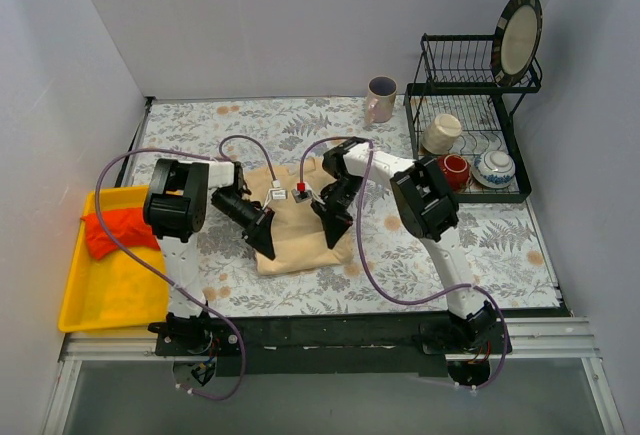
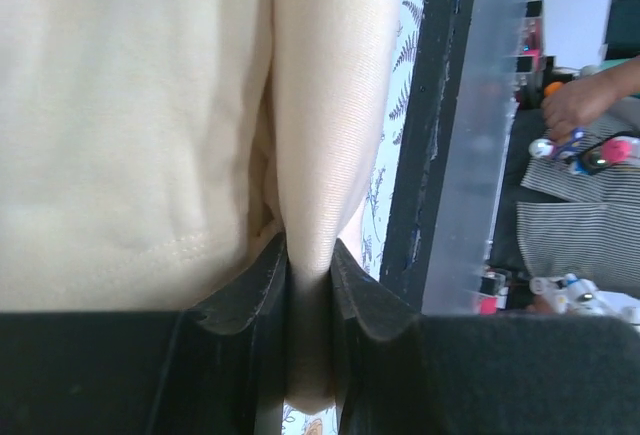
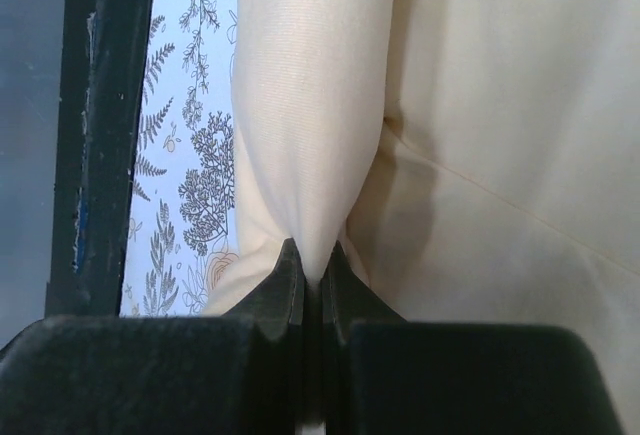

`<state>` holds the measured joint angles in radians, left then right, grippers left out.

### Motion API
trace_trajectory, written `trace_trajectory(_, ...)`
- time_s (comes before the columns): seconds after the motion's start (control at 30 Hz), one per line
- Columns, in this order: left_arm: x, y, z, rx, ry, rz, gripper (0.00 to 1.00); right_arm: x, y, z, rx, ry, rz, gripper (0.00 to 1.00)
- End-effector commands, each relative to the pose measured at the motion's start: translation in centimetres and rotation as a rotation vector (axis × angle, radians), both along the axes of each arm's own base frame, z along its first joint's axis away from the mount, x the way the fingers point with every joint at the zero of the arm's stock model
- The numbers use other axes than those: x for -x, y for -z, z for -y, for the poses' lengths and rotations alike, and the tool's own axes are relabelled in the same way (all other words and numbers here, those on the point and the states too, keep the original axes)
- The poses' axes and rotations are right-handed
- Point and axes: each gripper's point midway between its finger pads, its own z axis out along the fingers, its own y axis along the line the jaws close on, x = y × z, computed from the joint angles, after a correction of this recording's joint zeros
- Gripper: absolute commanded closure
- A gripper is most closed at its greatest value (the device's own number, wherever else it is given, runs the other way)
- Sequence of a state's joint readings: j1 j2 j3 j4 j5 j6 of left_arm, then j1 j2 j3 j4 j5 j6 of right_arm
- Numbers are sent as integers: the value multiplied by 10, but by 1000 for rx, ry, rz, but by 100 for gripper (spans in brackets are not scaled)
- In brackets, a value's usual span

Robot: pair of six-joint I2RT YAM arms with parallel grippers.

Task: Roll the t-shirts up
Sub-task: Roll the T-shirt to the center of the board.

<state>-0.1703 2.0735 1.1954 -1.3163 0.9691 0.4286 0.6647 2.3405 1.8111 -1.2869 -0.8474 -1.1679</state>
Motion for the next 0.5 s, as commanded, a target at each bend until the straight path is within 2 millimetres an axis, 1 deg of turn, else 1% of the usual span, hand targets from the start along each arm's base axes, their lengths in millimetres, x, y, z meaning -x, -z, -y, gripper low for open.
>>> trace_trajectory(0.0,-2,11,-21,-75,35,-23,82,-16,24,17,92,-2,19,99)
trace_trajectory(0.07,-5,15,-24,-87,42,-15,78,-18,28,17,94,-4,19,98)
trace_trajectory(0.13,-16,15,-31,-114,44,22,76,-18,34,19,105,-9,17,98)
trace_trajectory(0.17,-23,11,-32,-121,34,43,75,-18,37,20,110,-11,14,98)
trace_trajectory(0.2,-39,5,-35,-124,8,86,74,-18,40,21,118,-11,11,98)
trace_trajectory(0.23,-47,-1,-37,-126,-11,107,73,-17,41,22,121,-12,7,98)
trace_trajectory(0.27,-57,-14,-37,-126,-31,153,71,-19,42,22,124,-4,3,98)
trace_trajectory(0.33,-69,-28,-39,-131,-44,229,70,-18,45,20,137,21,-28,98)
trace_trajectory(0.37,-78,-43,-38,-140,-76,310,68,-19,46,19,140,32,-38,98)
trace_trajectory(0.4,-83,-48,-37,-146,-89,352,66,-22,48,17,139,48,-46,98)
trace_trajectory(0.43,-79,-51,-37,-152,-101,375,65,-24,49,14,138,56,-48,98)
trace_trajectory(0.47,-87,-52,-37,-162,-110,446,64,-25,50,13,155,84,-66,98)
